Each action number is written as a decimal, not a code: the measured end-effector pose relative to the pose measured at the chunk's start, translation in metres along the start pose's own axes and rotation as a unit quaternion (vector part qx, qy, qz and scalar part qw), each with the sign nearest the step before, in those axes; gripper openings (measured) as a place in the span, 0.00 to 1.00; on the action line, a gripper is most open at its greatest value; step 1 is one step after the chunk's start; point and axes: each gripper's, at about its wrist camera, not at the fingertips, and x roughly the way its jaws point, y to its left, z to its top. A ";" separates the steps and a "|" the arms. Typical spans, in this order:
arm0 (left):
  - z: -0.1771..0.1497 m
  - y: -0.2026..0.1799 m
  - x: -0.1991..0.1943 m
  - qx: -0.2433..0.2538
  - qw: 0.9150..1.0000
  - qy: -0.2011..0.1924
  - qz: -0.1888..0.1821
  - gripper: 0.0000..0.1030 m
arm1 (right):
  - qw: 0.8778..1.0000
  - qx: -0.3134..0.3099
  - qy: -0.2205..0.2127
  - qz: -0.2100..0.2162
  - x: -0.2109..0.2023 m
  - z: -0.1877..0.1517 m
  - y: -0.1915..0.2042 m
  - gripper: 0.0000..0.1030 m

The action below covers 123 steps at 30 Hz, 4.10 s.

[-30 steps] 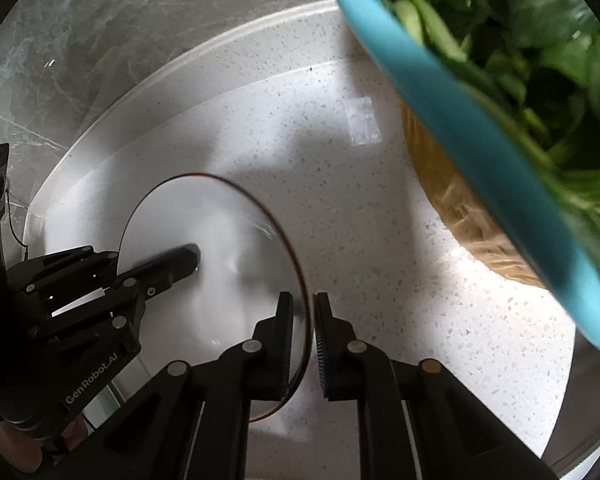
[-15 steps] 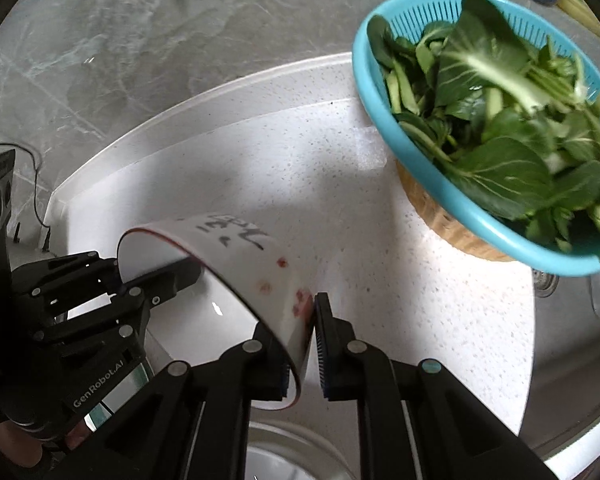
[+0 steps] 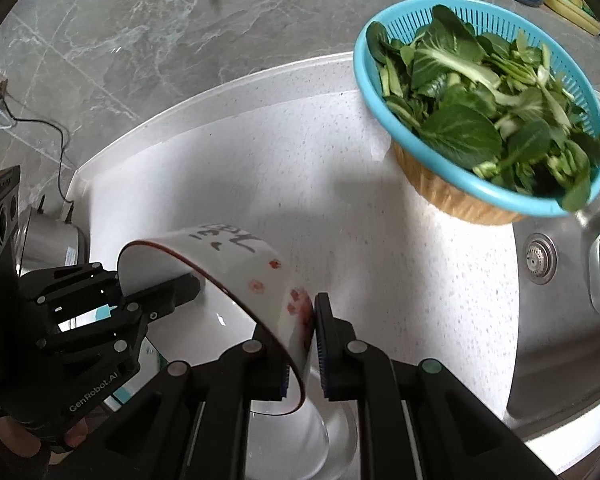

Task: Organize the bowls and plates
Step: 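Lift and carry the red-flowered bowl with both grippers into the nested bowls, then open both grippers to release the red-flowered bowl, then lift both grippers away from the bowl stack, then move both grippers to the rim of the large white bowl stack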

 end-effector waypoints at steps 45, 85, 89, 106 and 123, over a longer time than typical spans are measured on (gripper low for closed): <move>-0.111 -0.015 0.027 -0.053 0.998 0.043 0.001 0.08 | 0.992 -0.041 0.117 0.008 0.042 -0.078 0.003 0.12; -0.096 -0.016 0.013 -0.057 0.998 -0.019 -0.031 0.67 | 0.992 -0.068 0.098 -0.026 0.037 -0.077 0.004 0.31; -0.097 -0.008 0.011 -0.071 0.997 -0.017 -0.036 0.67 | 0.993 -0.062 0.095 -0.021 0.035 -0.077 0.002 0.31; -0.155 0.025 -0.016 -0.160 0.986 -0.045 -0.028 0.67 | 0.997 -0.002 0.000 0.072 -0.014 -0.078 -0.074 0.68; -0.214 0.056 -0.042 -0.223 0.969 -0.102 -0.031 0.67 | 0.997 0.038 -0.052 0.051 -0.011 -0.067 -0.073 0.68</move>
